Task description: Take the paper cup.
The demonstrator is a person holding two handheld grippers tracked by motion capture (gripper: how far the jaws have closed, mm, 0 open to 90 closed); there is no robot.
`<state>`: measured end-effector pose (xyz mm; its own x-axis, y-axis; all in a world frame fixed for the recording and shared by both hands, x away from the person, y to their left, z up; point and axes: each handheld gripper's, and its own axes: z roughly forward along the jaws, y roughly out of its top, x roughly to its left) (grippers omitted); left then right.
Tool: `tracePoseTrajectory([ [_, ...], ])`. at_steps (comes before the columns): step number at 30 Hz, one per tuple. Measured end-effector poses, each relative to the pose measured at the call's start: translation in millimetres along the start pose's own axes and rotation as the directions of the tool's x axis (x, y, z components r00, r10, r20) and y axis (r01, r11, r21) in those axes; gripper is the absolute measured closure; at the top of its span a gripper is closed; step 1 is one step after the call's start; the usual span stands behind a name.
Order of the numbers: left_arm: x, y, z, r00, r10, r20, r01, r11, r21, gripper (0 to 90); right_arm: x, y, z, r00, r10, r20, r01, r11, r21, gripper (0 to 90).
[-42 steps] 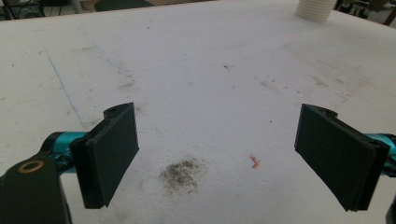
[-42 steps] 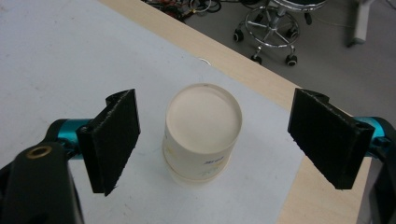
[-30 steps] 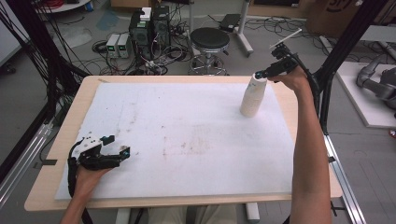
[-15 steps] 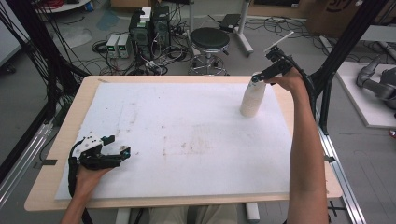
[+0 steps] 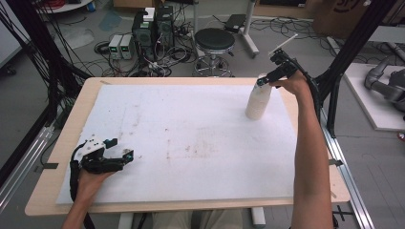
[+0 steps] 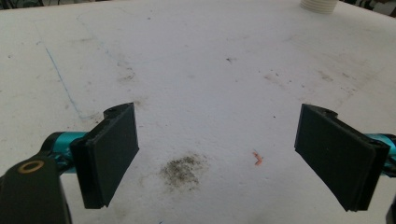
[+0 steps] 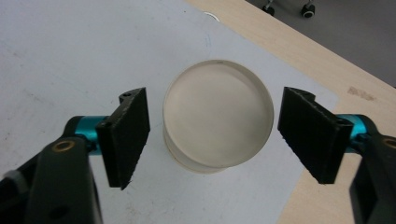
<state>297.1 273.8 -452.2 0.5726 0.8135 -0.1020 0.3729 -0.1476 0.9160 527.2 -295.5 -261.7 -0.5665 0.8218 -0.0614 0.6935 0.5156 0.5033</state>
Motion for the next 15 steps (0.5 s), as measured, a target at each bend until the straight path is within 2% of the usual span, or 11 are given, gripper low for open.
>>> tracePoseTrajectory([
  [2, -0.1, 0.1, 0.1, 1.0, 0.001, 0.0, -0.001, 1.0, 0.002, 13.4, 0.1, -0.3, 0.0, 0.9999, 0.012, 0.005, -0.012, 1.0, -0.003, 30.4],
  [4, -0.1, 0.1, 0.2, 1.0, 0.003, -0.001, -0.003, 1.0, 0.003, 13.4, -0.5, -1.0, 0.2, 0.9999, 0.017, 0.001, -0.017, 1.0, 0.004, 36.1],
  [15, -0.5, 0.3, 0.7, 1.0, 0.002, -0.001, -0.002, 1.0, 0.006, 13.4, -1.5, -2.5, -0.2, 0.9999, 0.017, -0.004, -0.017, 1.0, 0.003, 37.5],
])
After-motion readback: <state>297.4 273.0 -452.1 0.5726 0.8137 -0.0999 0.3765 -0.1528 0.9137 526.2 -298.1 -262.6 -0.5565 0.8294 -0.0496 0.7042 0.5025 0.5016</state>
